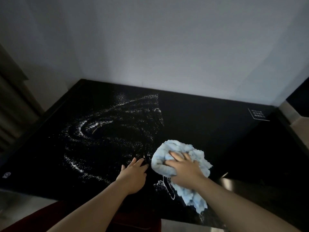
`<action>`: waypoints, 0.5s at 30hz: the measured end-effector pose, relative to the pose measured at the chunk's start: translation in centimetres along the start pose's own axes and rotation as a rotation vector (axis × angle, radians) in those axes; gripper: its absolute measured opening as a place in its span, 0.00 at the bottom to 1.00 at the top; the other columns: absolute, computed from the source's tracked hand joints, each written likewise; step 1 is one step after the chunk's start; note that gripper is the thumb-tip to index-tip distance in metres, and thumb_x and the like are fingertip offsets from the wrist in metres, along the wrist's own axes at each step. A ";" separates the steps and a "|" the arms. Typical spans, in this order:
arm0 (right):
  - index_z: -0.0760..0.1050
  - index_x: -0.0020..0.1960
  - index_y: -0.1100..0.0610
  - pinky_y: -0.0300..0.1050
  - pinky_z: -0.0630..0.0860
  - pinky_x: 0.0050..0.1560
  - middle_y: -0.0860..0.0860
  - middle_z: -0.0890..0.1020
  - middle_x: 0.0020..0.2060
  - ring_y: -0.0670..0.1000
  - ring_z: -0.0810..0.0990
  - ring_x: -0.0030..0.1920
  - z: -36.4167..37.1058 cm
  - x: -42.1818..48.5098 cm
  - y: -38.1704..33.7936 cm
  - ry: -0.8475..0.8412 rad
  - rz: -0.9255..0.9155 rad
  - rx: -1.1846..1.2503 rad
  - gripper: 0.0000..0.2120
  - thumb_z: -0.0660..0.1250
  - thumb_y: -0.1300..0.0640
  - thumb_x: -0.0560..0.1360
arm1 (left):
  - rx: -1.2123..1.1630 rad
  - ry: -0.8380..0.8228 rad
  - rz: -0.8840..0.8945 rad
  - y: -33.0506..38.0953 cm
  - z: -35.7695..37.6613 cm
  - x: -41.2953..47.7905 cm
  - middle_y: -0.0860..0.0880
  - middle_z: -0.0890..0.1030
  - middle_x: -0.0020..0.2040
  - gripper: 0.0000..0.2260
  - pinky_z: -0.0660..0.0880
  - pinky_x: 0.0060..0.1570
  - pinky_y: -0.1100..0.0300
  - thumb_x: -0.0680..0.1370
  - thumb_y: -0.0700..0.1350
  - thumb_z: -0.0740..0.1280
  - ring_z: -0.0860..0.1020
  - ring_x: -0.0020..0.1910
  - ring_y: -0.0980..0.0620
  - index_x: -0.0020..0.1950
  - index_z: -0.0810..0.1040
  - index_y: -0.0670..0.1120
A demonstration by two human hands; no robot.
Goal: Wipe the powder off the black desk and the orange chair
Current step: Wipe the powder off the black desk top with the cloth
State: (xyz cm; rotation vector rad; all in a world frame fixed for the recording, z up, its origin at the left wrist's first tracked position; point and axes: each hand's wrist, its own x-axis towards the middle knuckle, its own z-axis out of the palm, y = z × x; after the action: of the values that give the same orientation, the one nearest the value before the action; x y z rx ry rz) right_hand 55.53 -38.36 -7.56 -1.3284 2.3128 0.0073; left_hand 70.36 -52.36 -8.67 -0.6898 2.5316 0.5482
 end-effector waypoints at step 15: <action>0.63 0.63 0.33 0.72 0.50 0.65 0.40 0.51 0.75 0.57 0.45 0.74 2.1 -5.2 0.8 0.036 0.070 0.086 0.24 0.60 0.51 0.70 | 0.065 0.003 -0.028 4.2 3.2 -4.2 0.51 0.44 0.78 0.23 0.52 0.71 0.37 0.83 0.48 0.49 0.41 0.76 0.44 0.78 0.49 0.50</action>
State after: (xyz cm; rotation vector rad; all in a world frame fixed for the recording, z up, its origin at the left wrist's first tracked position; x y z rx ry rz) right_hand 57.88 -33.21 -7.52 -1.2150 2.3610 -0.0933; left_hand 72.28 -45.99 -8.06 -0.7014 2.5273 0.4529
